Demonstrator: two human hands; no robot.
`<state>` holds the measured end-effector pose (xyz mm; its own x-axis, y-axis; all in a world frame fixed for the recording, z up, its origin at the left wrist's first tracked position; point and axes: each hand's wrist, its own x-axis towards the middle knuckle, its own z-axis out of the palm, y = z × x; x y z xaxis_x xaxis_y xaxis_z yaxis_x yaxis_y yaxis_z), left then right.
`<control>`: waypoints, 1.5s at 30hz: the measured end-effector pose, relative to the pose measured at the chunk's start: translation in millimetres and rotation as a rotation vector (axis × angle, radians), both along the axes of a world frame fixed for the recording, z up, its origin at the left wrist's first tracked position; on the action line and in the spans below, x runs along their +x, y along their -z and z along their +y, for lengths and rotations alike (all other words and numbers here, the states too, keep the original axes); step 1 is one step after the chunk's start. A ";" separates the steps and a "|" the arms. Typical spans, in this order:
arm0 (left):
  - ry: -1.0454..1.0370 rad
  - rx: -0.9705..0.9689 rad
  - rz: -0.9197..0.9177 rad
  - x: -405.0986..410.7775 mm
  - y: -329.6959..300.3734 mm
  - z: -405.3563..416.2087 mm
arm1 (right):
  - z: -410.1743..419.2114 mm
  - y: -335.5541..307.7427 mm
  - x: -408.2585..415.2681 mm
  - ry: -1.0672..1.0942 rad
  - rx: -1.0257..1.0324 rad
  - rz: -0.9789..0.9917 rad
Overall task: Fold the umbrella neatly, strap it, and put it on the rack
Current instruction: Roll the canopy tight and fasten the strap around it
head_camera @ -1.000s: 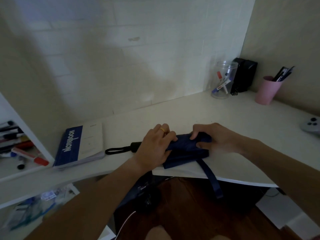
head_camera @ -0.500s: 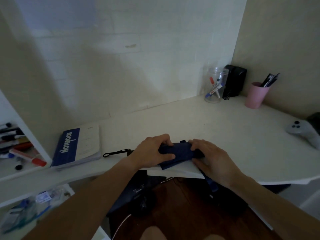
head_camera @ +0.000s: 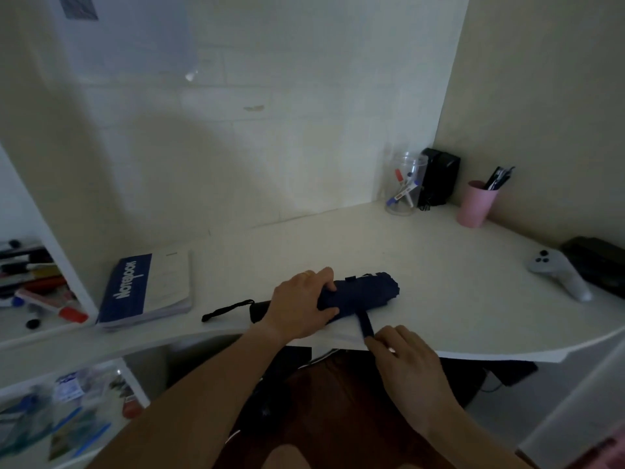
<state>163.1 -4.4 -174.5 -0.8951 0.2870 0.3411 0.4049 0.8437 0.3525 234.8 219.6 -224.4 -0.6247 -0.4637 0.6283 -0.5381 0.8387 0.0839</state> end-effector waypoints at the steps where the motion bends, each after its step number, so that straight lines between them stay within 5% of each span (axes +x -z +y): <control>1: 0.006 -0.005 0.011 -0.3 0.4 1.8 | -3.9 -3.8 0.5 -0.039 0.019 -0.016; 5: 0.039 -0.048 0.072 1.3 5.8 5.7 | -14.8 -35.6 -20.8 -0.121 -0.045 -0.100; 11: 0.065 -0.072 0.121 7.9 11.6 6.3 | -17.2 -58.7 -62.0 -0.062 -0.473 -0.321; 22: 0.093 0.228 -0.324 -5.7 -17.2 2.9 | -7.0 -56.4 -68.9 -0.099 -0.720 -0.438; 27: 0.030 0.091 -0.069 -11.0 -8.2 14.8 | 0.9 -56.7 -66.8 -0.096 -0.785 -0.499; 33: 0.092 0.044 0.221 -2.5 7.9 23.7 | 7.2 -65.5 -79.4 -0.159 -0.498 -0.436; 40: 0.136 0.030 0.267 2.3 12.8 24.9 | 5.6 -83.9 -94.3 -0.056 -0.442 -0.585; 45: 0.199 -0.001 0.389 8.9 15.0 29.6 | 12.0 -118.5 -116.4 -0.028 -0.066 -0.983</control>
